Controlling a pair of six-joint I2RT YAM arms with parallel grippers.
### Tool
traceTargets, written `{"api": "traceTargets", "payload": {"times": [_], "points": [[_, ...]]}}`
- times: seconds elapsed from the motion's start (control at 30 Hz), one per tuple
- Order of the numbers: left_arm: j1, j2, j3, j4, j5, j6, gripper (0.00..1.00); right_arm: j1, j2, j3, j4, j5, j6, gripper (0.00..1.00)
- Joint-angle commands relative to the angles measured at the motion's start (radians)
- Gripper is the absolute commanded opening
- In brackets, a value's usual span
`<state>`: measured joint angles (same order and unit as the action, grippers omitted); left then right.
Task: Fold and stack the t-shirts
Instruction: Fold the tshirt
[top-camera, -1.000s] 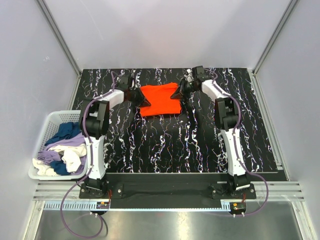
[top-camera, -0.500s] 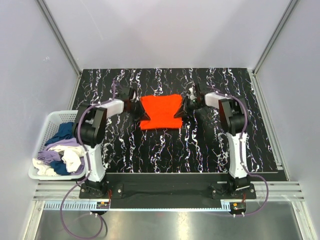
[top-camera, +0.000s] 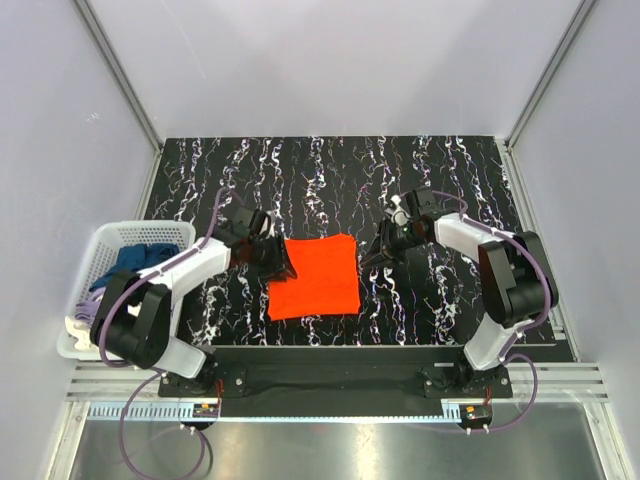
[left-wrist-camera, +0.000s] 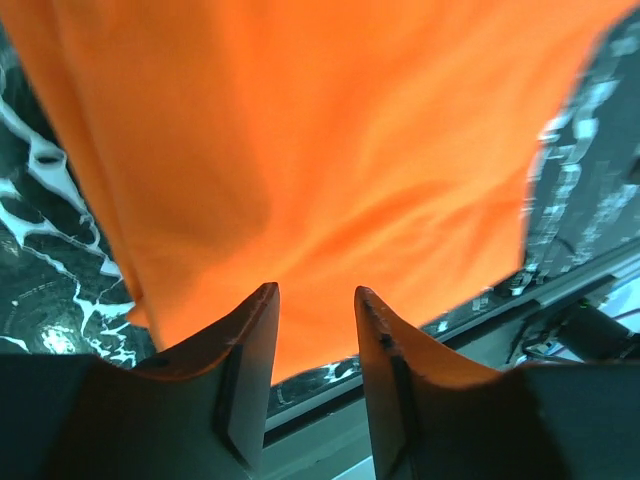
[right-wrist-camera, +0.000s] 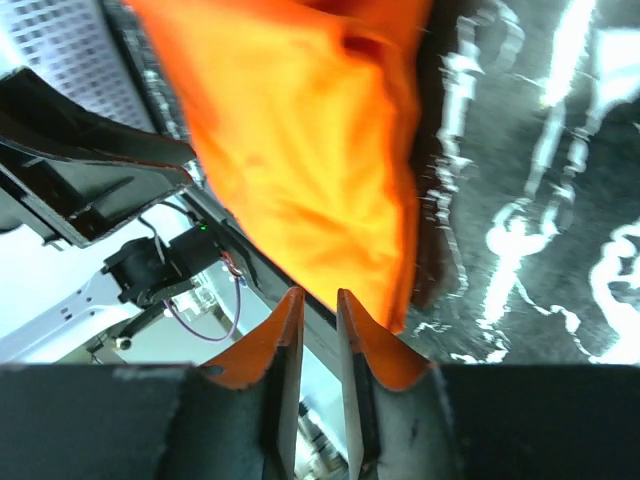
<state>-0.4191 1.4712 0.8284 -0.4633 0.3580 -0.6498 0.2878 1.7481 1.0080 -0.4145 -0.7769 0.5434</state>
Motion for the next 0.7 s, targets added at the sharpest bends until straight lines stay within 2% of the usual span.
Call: {"api": "traceTargets", "payload": {"times": [0.0, 0.1, 0.2, 0.37, 0.67], "points": [[0.005, -0.038, 0.095, 0.029, -0.013, 0.064, 0.42, -0.001, -0.026, 0.043, 0.019, -0.034, -0.036, 0.27], [0.005, 0.015, 0.139, 0.087, 0.051, 0.049, 0.41, 0.01, 0.026, 0.105, 0.031, -0.064, -0.019, 0.26], [0.005, 0.098, 0.163, 0.144, 0.122, 0.001, 0.38, 0.02, 0.097, 0.174, 0.032, -0.076, -0.01, 0.16], [0.006, 0.196, 0.164, 0.248, 0.179, -0.082, 0.35, 0.022, 0.226, 0.293, 0.04, -0.111, 0.0, 0.05], [0.081, 0.299, 0.23, 0.238, 0.128, -0.064, 0.36, 0.027, 0.473, 0.463, 0.19, -0.082, 0.079, 0.03]]}}
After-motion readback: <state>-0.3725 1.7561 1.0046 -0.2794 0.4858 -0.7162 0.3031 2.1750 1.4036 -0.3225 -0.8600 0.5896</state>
